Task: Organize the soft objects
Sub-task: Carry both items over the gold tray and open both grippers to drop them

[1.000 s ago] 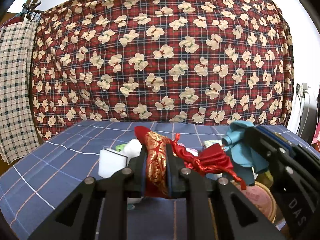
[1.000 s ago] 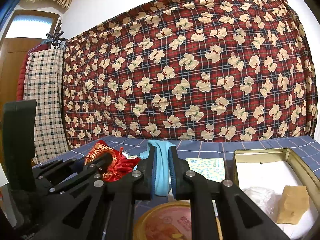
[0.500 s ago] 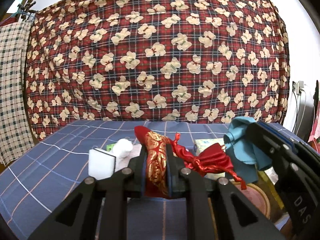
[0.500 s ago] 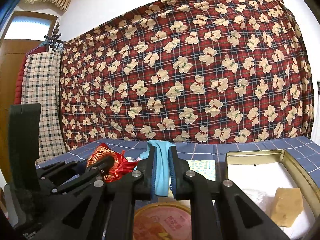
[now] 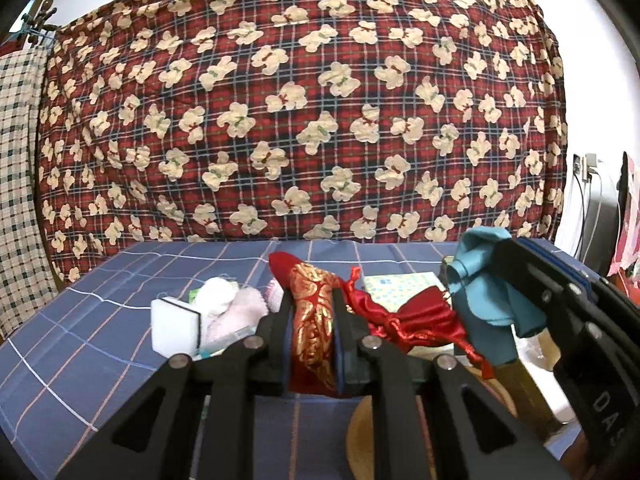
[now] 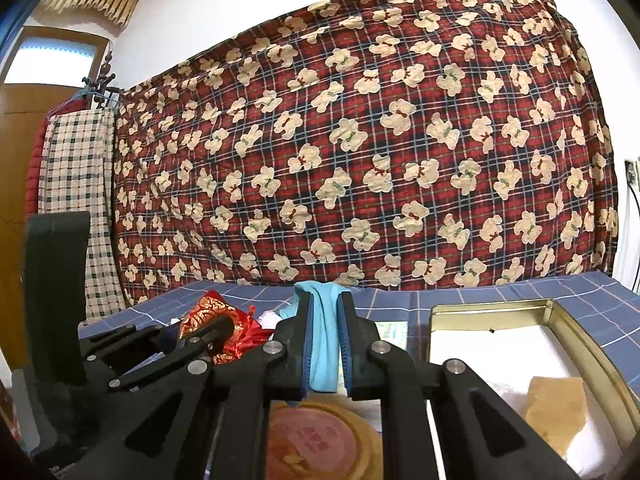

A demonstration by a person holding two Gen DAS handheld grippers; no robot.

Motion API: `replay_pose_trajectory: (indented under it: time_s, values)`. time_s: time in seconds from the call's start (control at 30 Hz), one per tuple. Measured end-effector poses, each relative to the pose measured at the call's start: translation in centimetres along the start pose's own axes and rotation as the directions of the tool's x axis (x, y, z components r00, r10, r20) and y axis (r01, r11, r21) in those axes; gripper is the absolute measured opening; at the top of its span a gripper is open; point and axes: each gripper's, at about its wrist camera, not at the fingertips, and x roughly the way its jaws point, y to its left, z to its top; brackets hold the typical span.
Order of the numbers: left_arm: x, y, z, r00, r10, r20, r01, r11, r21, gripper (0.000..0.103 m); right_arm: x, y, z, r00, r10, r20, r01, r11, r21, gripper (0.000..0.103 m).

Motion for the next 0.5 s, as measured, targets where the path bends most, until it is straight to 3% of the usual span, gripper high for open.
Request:
replay_pose_trajectory:
  time_s: [0.5]
  values:
    - [0.1, -3.4, 1.6, 0.996, -0.083, -0.032, 0.084, 0.996, 0.023, 0.013, -1.6, -4.1, 0.8, 0.999, -0.049, 0.011, 0.049, 0.998, 0.031, 0.014]
